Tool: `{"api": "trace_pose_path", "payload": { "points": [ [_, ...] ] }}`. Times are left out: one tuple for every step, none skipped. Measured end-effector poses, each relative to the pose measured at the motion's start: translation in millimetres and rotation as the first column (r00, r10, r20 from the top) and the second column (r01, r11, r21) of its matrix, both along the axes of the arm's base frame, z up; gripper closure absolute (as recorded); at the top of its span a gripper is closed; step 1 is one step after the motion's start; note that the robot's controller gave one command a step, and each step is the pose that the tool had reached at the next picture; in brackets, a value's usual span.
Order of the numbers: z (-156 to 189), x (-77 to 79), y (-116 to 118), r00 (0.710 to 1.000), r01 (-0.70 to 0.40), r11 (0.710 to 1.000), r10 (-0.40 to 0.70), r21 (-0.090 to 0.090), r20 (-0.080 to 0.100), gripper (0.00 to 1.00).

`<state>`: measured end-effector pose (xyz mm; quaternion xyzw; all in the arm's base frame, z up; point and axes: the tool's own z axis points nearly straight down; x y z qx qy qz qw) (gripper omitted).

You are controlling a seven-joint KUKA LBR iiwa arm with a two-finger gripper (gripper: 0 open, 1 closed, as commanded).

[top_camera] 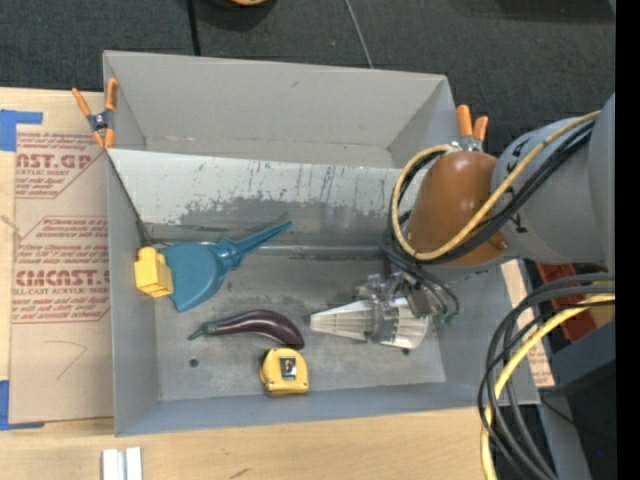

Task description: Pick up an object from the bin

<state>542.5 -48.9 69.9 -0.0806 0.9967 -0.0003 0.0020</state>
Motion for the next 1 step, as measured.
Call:
{"api": "trace_pose_path", "payload": {
  "points": [
    [0.0, 0.0, 0.0, 1.000, 0.000, 1.000, 0.000, 0.000, 0.000, 1.00]
  ]
}}
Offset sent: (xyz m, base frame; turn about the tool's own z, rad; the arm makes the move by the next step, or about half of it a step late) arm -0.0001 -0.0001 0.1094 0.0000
